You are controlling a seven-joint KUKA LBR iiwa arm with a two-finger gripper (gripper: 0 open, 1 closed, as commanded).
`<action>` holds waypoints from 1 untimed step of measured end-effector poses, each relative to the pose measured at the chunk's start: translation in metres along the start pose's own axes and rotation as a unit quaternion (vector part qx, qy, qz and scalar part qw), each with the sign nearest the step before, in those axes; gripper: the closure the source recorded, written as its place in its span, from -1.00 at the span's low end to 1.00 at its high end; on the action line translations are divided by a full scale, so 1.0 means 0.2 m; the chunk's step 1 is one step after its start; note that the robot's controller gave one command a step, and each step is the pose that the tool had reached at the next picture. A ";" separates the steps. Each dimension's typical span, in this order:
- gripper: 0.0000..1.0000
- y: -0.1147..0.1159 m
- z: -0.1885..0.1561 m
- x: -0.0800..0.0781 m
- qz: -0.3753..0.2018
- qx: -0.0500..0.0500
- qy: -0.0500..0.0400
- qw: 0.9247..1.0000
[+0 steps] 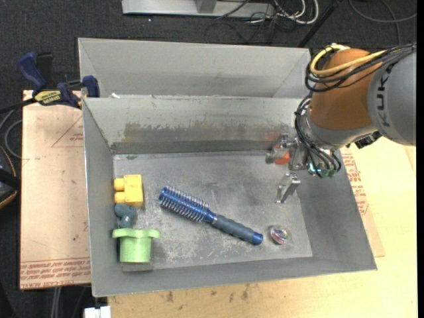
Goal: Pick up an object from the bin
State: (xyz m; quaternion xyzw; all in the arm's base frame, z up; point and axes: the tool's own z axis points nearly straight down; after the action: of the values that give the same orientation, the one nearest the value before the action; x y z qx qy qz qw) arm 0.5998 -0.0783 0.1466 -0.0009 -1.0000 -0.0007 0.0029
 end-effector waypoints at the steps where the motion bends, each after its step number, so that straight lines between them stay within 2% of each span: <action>1: -1.00 0.19 0.31 0.39 -0.152 -0.001 0.000 0.988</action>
Offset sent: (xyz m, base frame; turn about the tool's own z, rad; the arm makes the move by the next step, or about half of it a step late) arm -0.0767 0.0368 -0.0600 -0.3061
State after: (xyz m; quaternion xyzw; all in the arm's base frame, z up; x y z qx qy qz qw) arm 0.5212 -0.0397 0.0842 0.1513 -0.9885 -0.0018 0.0029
